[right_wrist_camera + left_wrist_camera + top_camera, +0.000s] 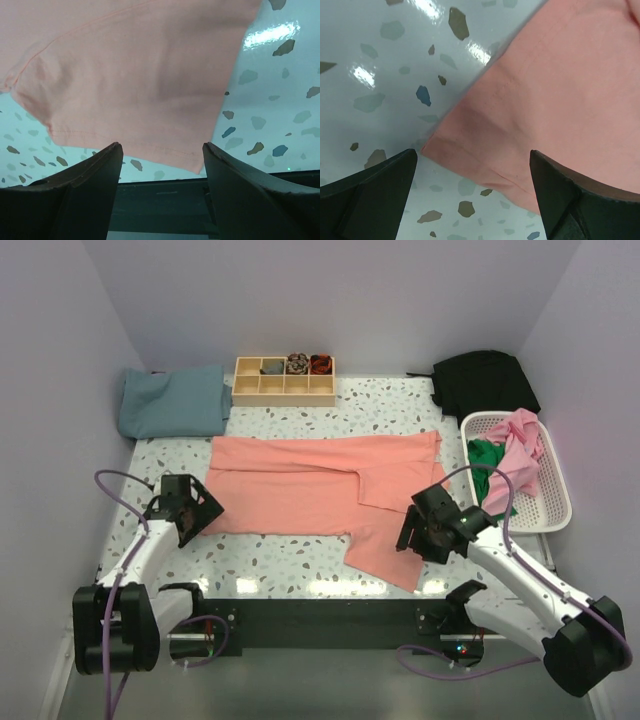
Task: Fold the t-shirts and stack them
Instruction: Grap the side of the flattened tshirt closest away from the robot with both arms
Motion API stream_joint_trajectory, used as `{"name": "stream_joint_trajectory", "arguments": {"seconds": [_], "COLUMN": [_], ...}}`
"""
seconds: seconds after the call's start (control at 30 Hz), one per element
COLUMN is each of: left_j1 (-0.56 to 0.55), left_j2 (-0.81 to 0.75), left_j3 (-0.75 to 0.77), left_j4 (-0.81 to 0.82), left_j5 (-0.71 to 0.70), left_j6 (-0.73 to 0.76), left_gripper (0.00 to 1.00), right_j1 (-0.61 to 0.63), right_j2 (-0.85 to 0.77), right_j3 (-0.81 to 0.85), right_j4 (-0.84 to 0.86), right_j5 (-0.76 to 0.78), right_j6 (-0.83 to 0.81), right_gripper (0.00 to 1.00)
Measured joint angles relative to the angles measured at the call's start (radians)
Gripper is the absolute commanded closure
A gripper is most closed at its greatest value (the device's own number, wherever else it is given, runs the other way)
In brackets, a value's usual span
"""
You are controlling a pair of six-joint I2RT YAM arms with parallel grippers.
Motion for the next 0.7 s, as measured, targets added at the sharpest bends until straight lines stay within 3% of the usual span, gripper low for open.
{"name": "stream_joint_trajectory", "arguments": {"seconds": [0.2, 0.3, 0.33, 0.4, 0.5, 0.53, 0.7], "left_j1": [0.003, 0.004, 0.005, 0.005, 0.005, 0.005, 0.005], "left_j2": [0.013, 0.013, 0.014, 0.015, 0.014, 0.014, -0.006], "left_j3": [-0.043, -0.053, -0.056, -0.062, -0.068, -0.074, -0.102], "left_j4": [0.071, 0.105, 0.114, 0.127, 0.133, 0.133, 0.137], "left_j5": [0.059, 0.061, 0.061, 0.062, 0.067, 0.069, 0.099], "left_j6": [-0.018, -0.017, -0.016, -0.015, -0.019, -0.018, -0.025], "left_gripper": [0.06, 0.16, 0.25, 0.29, 0.48, 0.58, 0.81], "right_j1": [0.007, 0.010, 0.012, 0.018, 0.029, 0.034, 0.108], "right_j2": [-0.037, -0.038, -0.039, -0.045, -0.054, -0.056, -0.069], "right_j3": [0.000, -0.006, -0.014, -0.034, -0.057, -0.064, -0.084], "right_j4": [-0.028, -0.031, -0.031, -0.037, -0.056, -0.065, -0.119], "right_j5": [0.005, 0.007, 0.008, 0.007, 0.005, 0.005, 0.007], "right_j6": [0.028, 0.038, 0.045, 0.058, 0.077, 0.087, 0.154], "right_gripper": [0.31, 0.33, 0.33, 0.34, 0.35, 0.35, 0.36]}}
